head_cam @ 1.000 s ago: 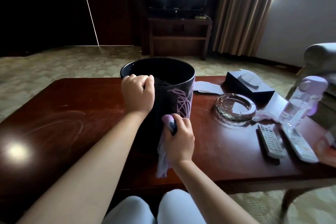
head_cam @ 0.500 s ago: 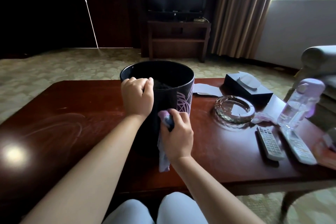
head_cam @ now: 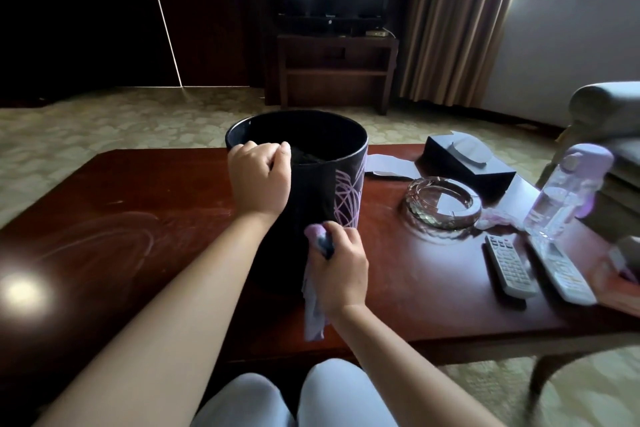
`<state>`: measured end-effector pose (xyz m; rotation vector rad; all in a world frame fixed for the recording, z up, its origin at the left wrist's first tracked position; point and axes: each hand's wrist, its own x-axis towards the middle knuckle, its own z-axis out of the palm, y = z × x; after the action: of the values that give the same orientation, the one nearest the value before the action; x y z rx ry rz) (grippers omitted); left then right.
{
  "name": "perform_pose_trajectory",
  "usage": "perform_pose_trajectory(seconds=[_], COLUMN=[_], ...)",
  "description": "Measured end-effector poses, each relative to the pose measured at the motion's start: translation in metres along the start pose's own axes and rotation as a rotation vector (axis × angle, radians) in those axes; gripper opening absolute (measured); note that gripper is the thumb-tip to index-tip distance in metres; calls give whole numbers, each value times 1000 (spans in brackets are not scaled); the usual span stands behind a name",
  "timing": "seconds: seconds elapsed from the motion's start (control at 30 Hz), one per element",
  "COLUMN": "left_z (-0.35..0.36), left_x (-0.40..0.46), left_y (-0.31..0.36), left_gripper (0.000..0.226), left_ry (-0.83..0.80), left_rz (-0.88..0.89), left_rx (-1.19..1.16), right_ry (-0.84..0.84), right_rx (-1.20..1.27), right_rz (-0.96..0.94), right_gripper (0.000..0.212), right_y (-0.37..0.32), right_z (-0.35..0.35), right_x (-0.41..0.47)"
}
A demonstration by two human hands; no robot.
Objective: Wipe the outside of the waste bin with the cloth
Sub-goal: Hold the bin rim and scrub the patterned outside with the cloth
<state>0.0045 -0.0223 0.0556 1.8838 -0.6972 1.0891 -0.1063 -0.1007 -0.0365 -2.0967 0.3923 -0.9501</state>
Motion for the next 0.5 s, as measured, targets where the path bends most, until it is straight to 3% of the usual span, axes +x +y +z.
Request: perform_pose_trajectory(seconds=[0.17, 0.27, 0.5], left_z=[4, 7, 8], left_x=[-1, -1, 0], left_y=[-7, -8, -9], left_gripper=[46, 46, 46], left_ry=[11, 27, 38], left_rz=[13, 19, 27], left_rx=[53, 72, 88], right_ry=[240, 257, -99], right_rx=[170, 174, -9], right_rz=[-106, -135, 228], right_gripper=[31, 30, 28], right_y=[-38, -33, 52], right_z=[-15, -11, 15], right_x=[44, 42, -26])
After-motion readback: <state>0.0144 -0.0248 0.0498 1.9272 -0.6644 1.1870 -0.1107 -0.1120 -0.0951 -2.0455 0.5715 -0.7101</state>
